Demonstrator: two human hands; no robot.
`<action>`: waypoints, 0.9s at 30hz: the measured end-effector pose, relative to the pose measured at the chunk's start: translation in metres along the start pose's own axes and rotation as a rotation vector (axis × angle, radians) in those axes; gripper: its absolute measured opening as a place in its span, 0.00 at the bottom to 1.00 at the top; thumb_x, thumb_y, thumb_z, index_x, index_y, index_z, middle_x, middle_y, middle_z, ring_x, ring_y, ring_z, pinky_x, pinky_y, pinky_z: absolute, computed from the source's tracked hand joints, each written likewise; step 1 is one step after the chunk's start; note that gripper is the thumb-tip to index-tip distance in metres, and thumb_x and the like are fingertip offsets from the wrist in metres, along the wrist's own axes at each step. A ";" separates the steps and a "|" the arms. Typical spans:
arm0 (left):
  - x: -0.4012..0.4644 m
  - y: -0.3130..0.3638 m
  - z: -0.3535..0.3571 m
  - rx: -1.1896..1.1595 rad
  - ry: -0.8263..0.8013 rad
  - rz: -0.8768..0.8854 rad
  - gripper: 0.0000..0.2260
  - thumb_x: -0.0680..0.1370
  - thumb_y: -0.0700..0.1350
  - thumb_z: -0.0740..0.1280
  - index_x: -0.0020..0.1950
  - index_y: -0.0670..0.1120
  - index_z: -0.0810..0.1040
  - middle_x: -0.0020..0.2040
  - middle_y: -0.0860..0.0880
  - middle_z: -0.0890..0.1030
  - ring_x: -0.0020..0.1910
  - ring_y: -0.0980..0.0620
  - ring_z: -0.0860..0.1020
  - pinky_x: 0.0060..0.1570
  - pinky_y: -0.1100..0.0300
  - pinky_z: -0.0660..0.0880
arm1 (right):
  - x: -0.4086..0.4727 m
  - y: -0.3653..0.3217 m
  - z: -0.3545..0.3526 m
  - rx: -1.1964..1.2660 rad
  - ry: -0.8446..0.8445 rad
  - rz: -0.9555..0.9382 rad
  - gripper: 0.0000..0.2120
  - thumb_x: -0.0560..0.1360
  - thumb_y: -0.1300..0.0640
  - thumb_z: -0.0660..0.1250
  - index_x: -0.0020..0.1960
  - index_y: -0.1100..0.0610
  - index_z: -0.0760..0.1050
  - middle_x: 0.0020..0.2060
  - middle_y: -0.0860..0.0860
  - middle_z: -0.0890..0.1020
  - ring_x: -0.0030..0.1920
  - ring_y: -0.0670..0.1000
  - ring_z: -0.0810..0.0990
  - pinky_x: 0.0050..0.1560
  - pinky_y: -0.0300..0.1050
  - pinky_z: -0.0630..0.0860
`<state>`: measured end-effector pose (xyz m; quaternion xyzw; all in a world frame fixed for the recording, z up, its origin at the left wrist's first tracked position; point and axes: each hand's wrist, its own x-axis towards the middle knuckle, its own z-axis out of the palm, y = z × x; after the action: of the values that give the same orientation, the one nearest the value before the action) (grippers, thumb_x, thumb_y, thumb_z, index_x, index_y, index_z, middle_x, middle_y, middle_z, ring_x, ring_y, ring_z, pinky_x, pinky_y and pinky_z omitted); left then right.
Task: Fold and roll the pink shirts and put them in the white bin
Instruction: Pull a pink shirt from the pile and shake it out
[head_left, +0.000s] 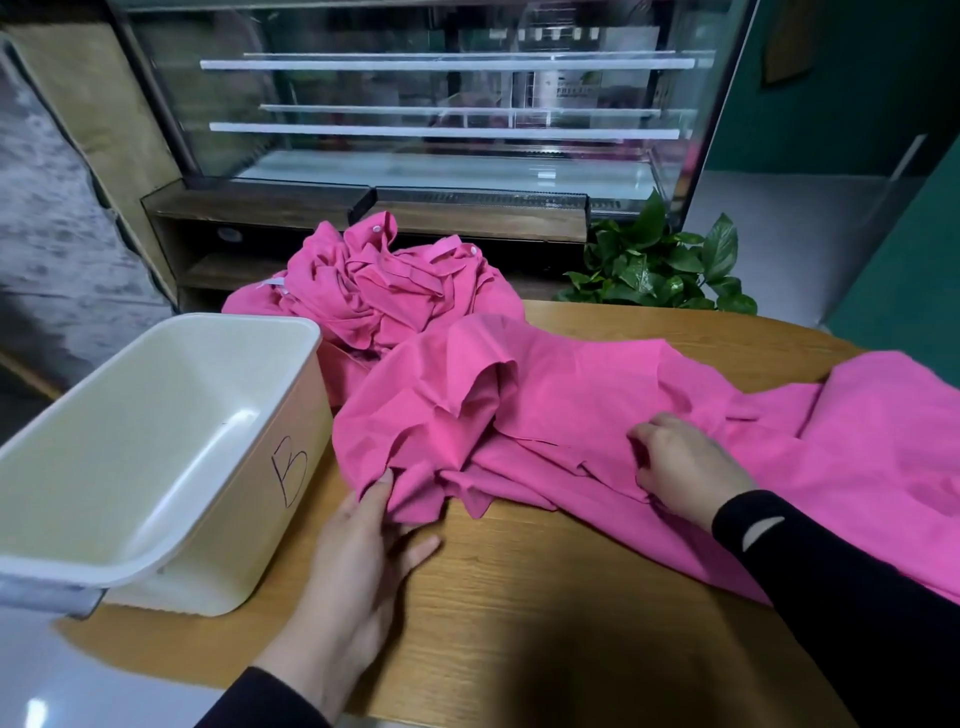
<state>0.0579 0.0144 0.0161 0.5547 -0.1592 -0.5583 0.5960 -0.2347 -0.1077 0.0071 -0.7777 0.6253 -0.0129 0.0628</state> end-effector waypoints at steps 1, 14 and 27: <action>-0.002 -0.002 -0.002 0.005 0.034 0.050 0.12 0.82 0.47 0.64 0.63 0.44 0.77 0.56 0.42 0.84 0.58 0.39 0.81 0.62 0.37 0.75 | 0.001 0.001 -0.001 -0.006 -0.042 -0.020 0.14 0.72 0.64 0.68 0.57 0.59 0.77 0.47 0.53 0.75 0.49 0.57 0.78 0.52 0.51 0.77; -0.012 -0.015 -0.046 -0.083 0.387 0.222 0.08 0.83 0.42 0.63 0.47 0.41 0.78 0.40 0.42 0.80 0.28 0.55 0.80 0.30 0.60 0.81 | 0.001 0.015 -0.002 -0.053 0.043 -0.165 0.10 0.77 0.57 0.68 0.58 0.54 0.78 0.47 0.51 0.78 0.49 0.54 0.78 0.52 0.52 0.78; -0.024 -0.017 -0.047 0.425 0.374 0.396 0.14 0.76 0.51 0.73 0.40 0.42 0.76 0.25 0.41 0.75 0.21 0.51 0.70 0.20 0.62 0.62 | -0.009 -0.006 0.006 -0.285 0.208 -0.101 0.09 0.74 0.47 0.67 0.52 0.49 0.74 0.45 0.46 0.80 0.47 0.52 0.77 0.46 0.51 0.69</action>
<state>0.0800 0.0618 -0.0033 0.7175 -0.2646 -0.2747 0.5828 -0.2304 -0.0973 0.0026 -0.8038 0.5839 -0.0076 -0.1138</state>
